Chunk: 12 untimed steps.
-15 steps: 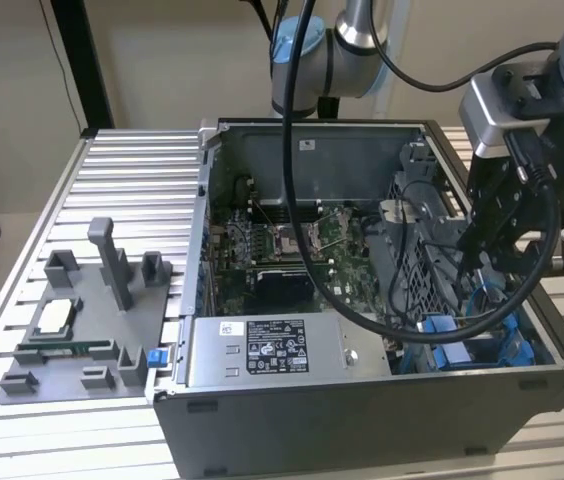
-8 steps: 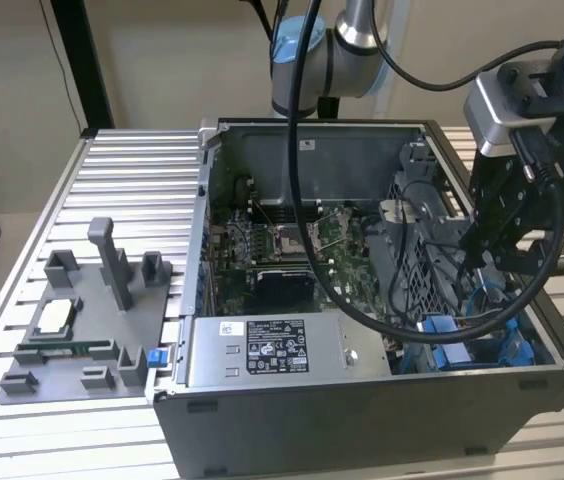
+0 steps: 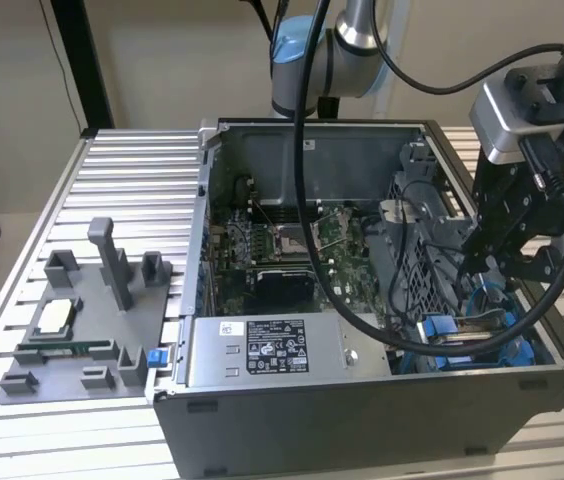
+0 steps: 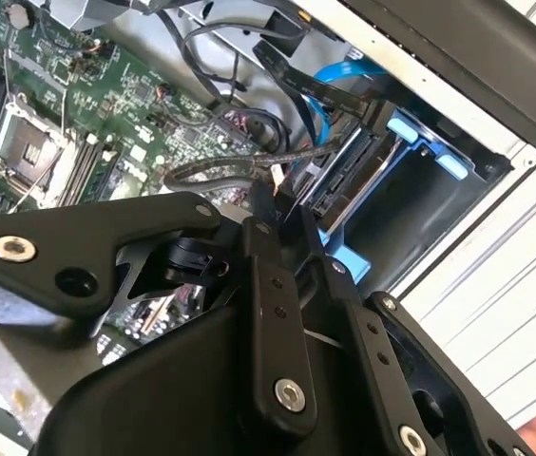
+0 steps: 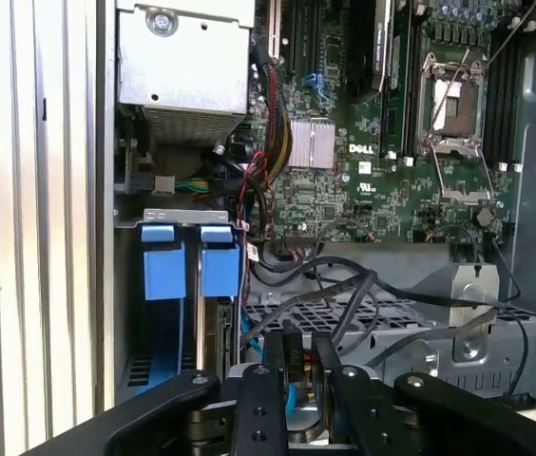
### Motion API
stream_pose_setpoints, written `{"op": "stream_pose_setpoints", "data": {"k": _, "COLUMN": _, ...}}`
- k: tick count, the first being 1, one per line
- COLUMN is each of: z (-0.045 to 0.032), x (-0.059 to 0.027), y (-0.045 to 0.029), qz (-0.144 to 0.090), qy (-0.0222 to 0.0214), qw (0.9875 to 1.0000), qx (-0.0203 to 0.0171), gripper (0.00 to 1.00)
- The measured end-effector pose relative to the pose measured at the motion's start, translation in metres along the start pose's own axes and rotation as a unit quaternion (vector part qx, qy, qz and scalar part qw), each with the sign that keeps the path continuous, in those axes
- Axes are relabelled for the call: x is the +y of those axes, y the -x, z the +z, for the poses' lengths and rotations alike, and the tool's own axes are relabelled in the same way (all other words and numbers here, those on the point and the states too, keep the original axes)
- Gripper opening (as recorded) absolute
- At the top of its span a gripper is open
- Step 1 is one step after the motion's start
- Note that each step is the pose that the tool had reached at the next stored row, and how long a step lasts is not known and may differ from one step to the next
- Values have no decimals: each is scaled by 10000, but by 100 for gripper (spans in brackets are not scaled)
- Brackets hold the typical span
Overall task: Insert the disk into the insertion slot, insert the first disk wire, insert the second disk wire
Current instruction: 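Insert the first disk wire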
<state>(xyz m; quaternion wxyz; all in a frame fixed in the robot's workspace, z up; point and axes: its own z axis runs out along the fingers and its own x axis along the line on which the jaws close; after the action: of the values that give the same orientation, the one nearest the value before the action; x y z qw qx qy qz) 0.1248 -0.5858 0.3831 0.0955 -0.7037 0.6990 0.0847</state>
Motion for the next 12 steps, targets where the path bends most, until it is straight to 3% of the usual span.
{"op": "stream_pose_setpoints", "data": {"k": 10, "z": 34, "x": 0, "y": -14, "qz": -2, "qy": 0, "qw": 10000, "qx": -10, "gripper": 100}}
{"op": "stream_pose_setpoints", "data": {"k": 11, "z": 34, "x": 0, "y": -14, "qz": -2, "qy": 1, "qw": 10000, "qx": -11, "gripper": 0}}
{"op": "stream_pose_setpoints", "data": {"k": 12, "z": 35, "x": 0, "y": -15, "qz": -1, "qy": 0, "qw": 10000, "qx": -14, "gripper": 0}}
